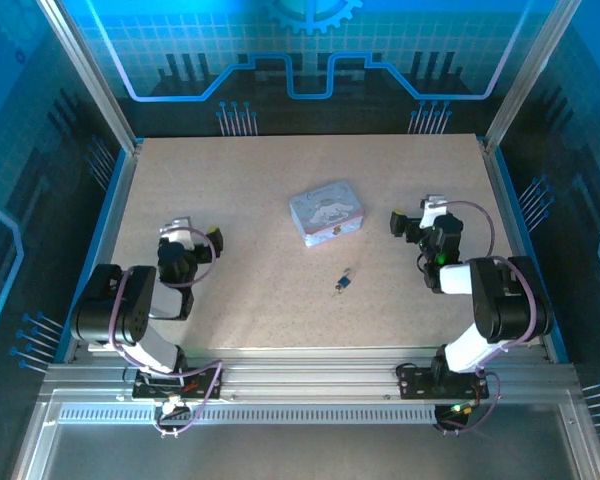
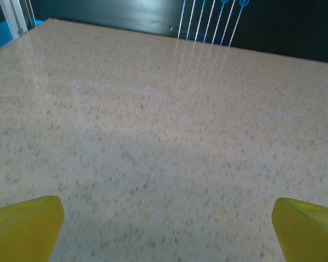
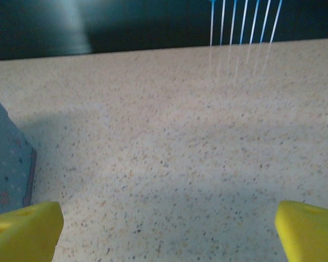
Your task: Unlock a padlock with a key
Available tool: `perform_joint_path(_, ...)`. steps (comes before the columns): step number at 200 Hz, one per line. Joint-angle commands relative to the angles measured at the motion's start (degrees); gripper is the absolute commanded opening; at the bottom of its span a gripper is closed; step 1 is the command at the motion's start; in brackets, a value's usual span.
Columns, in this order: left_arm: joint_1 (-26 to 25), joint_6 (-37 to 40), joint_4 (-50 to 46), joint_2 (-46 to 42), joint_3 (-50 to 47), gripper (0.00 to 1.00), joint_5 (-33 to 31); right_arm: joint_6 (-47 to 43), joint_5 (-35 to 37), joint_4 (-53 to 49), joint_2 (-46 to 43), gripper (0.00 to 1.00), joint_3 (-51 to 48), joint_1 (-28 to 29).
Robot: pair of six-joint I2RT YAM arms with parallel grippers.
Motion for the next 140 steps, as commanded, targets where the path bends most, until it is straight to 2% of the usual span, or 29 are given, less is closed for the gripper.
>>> perform_joint_path(1, 0.3, 0.7, -4.7, -1.4, 3.5, 0.99, 1.5, -2.5, -1.6, 0.3, -1.3, 1.0, 3.2, -0.2)
perform_joint_path(30, -1.1, 2.0, -10.9, -1.5, 6.7, 0.99, 0.2, -3.6, 0.1, -4.9, -4.9, 1.0, 4.6, 0.0)
perform_joint_path(51, -1.8, 2.7, -11.7, -1.4, 7.2, 0.99, -0.9, -3.2, 1.9, -10.0, -9.4, 1.0, 5.2, 0.0)
perform_joint_path(83, -1.8, 2.9, -11.7, -1.4, 7.2, 0.99, -0.7, -5.7, 5.4, -29.8, -16.3, 0.99, 7.5, 0.3)
perform_joint_path(95, -1.8, 3.0, -11.9, -1.4, 7.3, 0.99, -0.4, -3.8, 4.6, -27.8, -17.7, 1.0, 4.1, -0.5)
perform_joint_path(109, -1.9, 3.1, -12.1, -1.4, 7.4, 0.99, -0.3, -2.1, 2.0, -16.5, -17.0, 1.0, -1.9, -1.4)
perform_joint_path(129, -2.0, 3.3, -12.3, -1.4, 7.5, 0.99, 0.0, -1.9, 2.3, -7.7, -12.0, 1.0, -4.7, -1.5)
perform_joint_path(140, -2.0, 3.6, -12.7, -1.4, 7.8, 0.99, 0.6, -3.9, 2.3, -10.3, -11.1, 1.0, -3.3, 0.1)
